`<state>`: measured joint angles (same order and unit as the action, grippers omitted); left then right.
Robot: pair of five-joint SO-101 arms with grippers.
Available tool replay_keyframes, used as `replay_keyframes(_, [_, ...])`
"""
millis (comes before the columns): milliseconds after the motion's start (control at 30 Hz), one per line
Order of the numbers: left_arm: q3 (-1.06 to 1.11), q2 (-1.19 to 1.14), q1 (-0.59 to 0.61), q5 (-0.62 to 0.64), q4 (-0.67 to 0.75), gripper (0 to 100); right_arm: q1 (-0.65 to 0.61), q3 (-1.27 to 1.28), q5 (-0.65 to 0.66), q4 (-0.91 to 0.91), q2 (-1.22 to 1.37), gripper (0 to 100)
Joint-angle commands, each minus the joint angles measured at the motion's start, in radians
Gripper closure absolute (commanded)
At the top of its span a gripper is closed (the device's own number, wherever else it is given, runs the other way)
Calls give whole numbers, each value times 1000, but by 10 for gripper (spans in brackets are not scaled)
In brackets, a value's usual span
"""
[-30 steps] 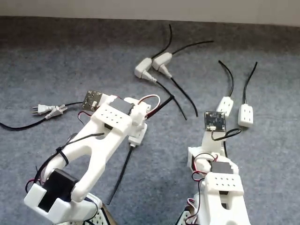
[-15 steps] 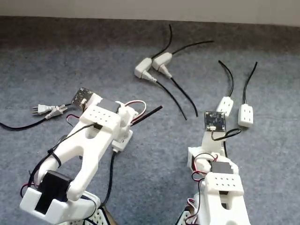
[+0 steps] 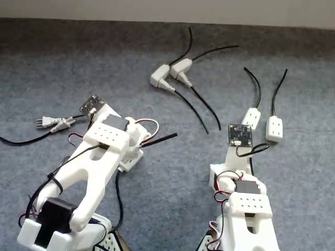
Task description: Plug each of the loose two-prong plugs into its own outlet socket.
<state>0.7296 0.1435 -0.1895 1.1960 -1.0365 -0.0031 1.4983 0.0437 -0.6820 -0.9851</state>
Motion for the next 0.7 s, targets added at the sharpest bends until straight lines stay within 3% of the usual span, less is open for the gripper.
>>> replay_keyframes(0, [38,-10,38,-106,-18,993,7,-2,-9,19,-13,991])
replay_keyframes(233, [-13,-2,35,-331,-41,993,7,-4,-9,18,-13,991])
replay_keyframes(533, [-133,-2,27,-908,-293,993,7,-4,-9,18,-13,991])
replay_keyframes(667, [-219,-12,24,-1300,-419,993,7,-4,-9,18,-13,991])
